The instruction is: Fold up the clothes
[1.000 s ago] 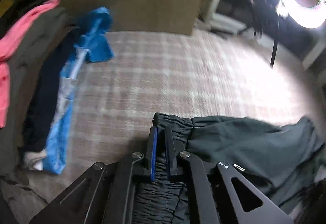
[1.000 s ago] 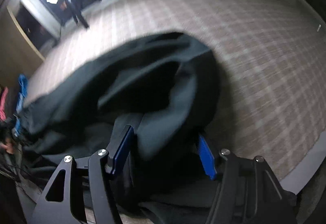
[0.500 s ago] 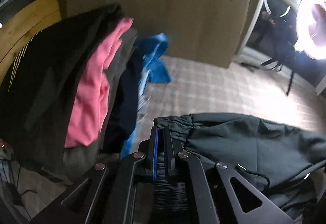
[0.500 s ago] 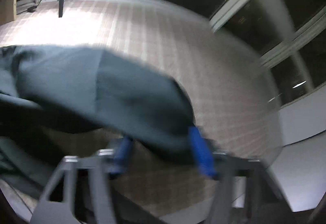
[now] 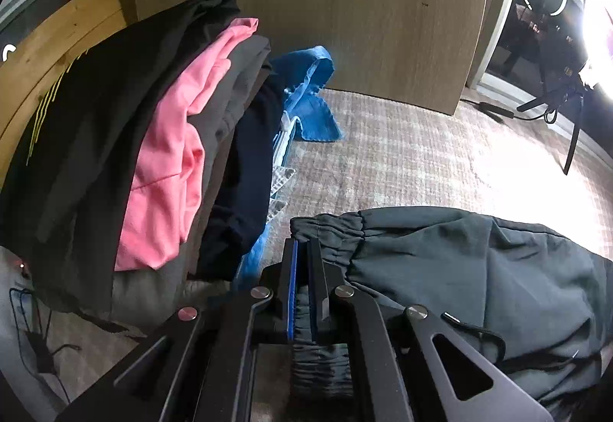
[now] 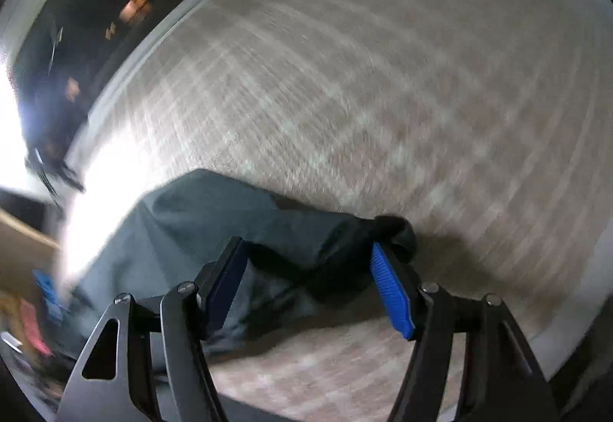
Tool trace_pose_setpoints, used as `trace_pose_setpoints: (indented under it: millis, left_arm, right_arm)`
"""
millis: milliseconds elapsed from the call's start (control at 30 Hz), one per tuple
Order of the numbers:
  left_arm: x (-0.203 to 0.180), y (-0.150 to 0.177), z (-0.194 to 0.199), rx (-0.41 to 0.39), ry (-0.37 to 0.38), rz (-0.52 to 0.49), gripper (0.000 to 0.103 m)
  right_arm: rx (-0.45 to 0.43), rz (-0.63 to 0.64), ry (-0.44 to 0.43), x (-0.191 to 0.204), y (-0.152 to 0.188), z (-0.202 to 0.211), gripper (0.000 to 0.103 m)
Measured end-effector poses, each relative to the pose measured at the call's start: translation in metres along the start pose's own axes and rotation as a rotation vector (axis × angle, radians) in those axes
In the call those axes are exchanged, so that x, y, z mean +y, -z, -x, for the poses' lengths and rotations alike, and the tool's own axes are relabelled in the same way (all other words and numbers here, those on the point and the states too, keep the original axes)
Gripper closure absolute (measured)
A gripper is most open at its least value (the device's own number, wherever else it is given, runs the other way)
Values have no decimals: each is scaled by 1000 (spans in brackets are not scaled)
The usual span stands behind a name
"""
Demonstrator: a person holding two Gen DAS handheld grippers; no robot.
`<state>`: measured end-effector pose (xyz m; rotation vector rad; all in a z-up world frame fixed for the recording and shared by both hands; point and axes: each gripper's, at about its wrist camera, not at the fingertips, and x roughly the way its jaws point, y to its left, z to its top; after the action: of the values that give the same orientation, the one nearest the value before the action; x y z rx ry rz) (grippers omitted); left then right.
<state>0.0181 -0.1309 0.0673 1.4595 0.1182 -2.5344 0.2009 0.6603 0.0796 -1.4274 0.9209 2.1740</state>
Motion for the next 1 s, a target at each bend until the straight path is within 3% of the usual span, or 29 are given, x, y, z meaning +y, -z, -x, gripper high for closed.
trace_pose_setpoints:
  millis: [67,133,200,267,367,533,567,600,633,733,900,933,967,1000]
  left_arm:
    - [-2,1,1,3,-7,0,99]
    - [-4,2,0,5,-13,0,99]
    - [-6,4,-2,8,-15,3,99]
    - [-7,6,-2,9,-10,9,99]
    - [-8,7,-3,11,-9,13,99]
    - [-10,7,-5,17,2,29,99]
    - [-13,7,-5,16,4,24,99]
    - [-15,7,-4,14,6,19,99]
    - [-17,8,-3,12,5,11,99]
    - [-21,7,0,9,5,-2,99]
    - [-19,7,4,8,8,-1,99]
    - [-19,7,5,8,7,-3,99]
    - [-19,8,5,9,7,-6,99]
    - [-20,9,5,11,4,-12,99]
  right_arm:
    - [20,-54,-33,-5,0,-2,38]
    - [30,-55,10,-4,-2,-2,39]
    - [-14,-91,65,-13,-3,11,39]
    - [-51,-117,52,-20,-4,25,39]
    - [3,-156,-13,-30,-12,24,39]
    - [86,-79,79,-19,-19,-2,39]
    - [85,-61,79,-15,-19,-6,51]
    - [72,-39,58,-9,-20,-7,87]
    - [63,-22,28,-4,-21,-6,96]
    - [-32,28,-55,17,-27,20,97]
    - [-386,160,-206,34,-11,134,97]
    - [-414,183,-186,31,-3,145,97]
    - [-394,190,-121,25,4,147,91]
    - [-350,194,-70,19,7,141,71]
